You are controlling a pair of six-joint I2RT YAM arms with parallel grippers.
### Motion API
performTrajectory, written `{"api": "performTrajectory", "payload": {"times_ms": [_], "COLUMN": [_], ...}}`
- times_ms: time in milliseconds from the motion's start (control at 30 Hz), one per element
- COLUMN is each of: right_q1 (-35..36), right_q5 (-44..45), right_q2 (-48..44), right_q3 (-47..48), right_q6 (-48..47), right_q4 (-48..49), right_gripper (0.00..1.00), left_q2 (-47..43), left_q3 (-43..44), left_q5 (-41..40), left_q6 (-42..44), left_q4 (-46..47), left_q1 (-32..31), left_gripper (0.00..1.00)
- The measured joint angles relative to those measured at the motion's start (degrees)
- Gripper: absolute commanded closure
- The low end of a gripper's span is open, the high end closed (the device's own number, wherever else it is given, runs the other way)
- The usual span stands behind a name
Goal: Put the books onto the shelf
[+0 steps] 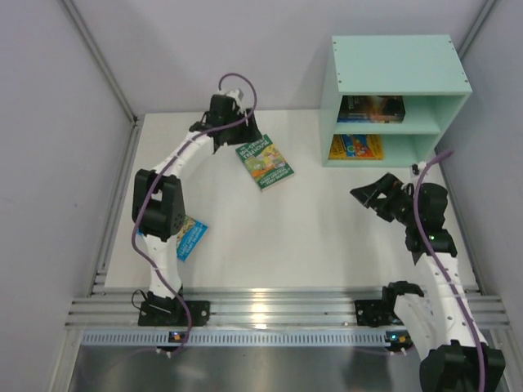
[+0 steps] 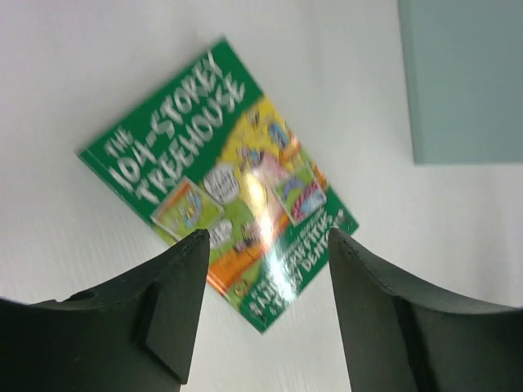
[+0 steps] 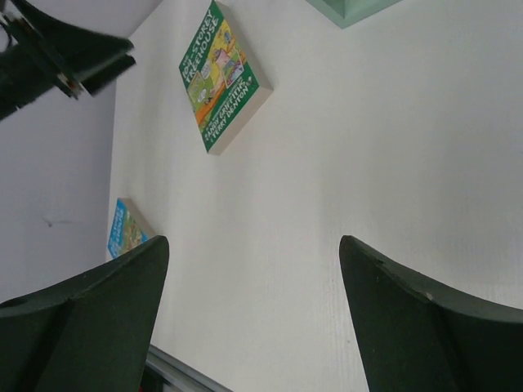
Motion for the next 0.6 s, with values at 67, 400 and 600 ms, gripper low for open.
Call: {"api": "performTrajectory", "payload": {"times_ms": [67,400,600], "right_q1": [0.0,0.0,0.0], "right_q5": [0.1,2.0,2.6], "right_q2": [0.0,-0.3,-2.0], "right_q3": [0.0,2.5,2.5], "right_q6": [-0.3,-3.5,-4.9], "right_q4": [-0.1,-3.2,-5.1], "right_gripper": [0.15,0.15,0.14], "left_q2": [3.2,16.4,19.1], "left_q3": [8.0,16.3,12.4], "left_q5": [1.4,10.0,17.6], "left_q6": [2.4,12.2,12.6], "left_q4": [-0.2,-0.6,1.0], "left_q1": [2.9,12.2,10.8], "left_gripper": [0.32,0.24,0.21]}}
